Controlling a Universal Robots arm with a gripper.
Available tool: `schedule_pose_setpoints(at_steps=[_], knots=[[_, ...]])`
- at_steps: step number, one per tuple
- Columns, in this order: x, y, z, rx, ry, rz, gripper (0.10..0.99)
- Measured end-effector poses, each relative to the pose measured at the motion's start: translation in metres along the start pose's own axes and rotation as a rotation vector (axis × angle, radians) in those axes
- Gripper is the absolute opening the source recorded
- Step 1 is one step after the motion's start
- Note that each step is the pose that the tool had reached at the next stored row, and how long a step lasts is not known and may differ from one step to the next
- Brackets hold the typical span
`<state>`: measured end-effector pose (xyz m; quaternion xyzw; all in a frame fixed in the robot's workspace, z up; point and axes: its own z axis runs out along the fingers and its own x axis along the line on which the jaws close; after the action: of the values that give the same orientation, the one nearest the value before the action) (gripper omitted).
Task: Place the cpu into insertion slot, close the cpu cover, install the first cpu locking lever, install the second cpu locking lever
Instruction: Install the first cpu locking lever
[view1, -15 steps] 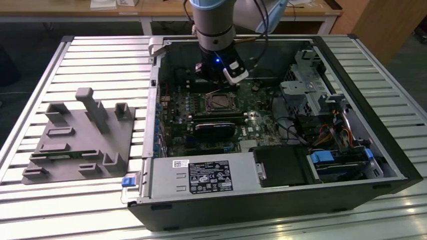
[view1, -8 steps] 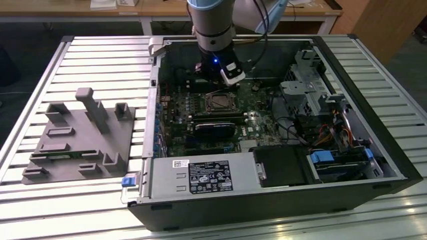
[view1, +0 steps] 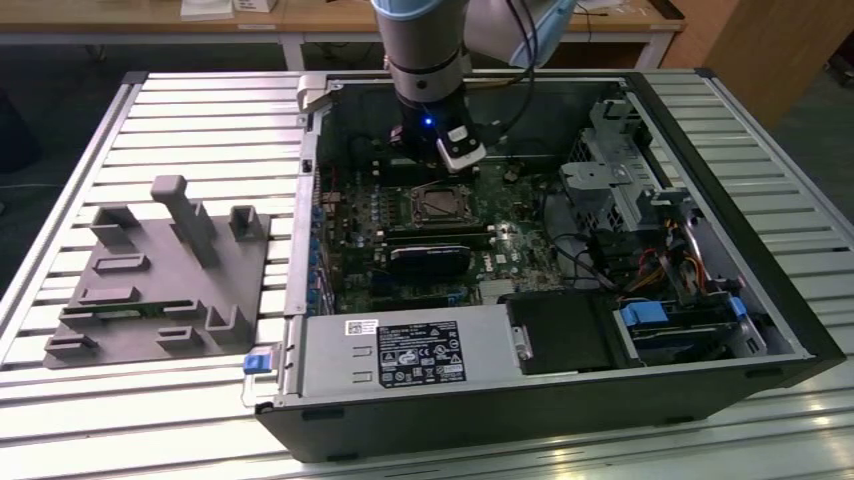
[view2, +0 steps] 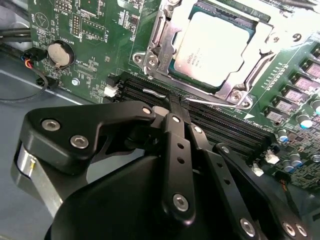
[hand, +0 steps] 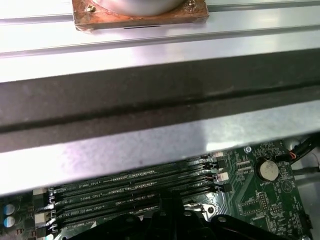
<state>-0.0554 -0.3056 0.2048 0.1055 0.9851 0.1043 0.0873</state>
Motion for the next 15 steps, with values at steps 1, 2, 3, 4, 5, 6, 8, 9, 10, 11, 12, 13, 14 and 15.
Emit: schedule_pose_setpoints(at_steps=[1, 2, 3, 4, 5, 6, 8, 9, 10, 11, 12, 13, 14, 15], knots=[[0.0002, 0.0002, 0.0002, 0.001, -0.0010, 0.004, 0.106], [0.0005, 0.0004, 0.0004, 0.001, -0.0019, 0.008, 0.106], [0.0008, 0.0006, 0.0005, 0.002, -0.0026, 0.012, 0.106], [0.0011, 0.0008, 0.0007, 0.002, -0.0033, 0.015, 0.106], [0.0013, 0.0009, 0.0008, 0.003, -0.0039, 0.017, 0.106], [0.0014, 0.0010, 0.0010, 0.003, -0.0045, 0.020, 0.106], [0.0014, 0.0011, 0.0013, 0.004, -0.0056, 0.024, 0.106], [0.0015, 0.0010, 0.0017, 0.004, -0.0060, 0.026, 0.106], [0.0016, 0.0009, 0.0021, 0.004, -0.0064, 0.028, 0.106], [0.0017, 0.0008, 0.0024, 0.005, -0.0068, 0.030, 0.106], [0.0017, 0.0007, 0.0028, 0.005, -0.0072, 0.031, 0.106], [0.0018, 0.0006, 0.0032, 0.005, -0.0076, 0.033, 0.106], [0.0019, 0.0005, 0.0037, 0.006, -0.0080, 0.035, 0.106], [0.0019, 0.0004, 0.0042, 0.006, -0.0082, 0.036, 0.106]])
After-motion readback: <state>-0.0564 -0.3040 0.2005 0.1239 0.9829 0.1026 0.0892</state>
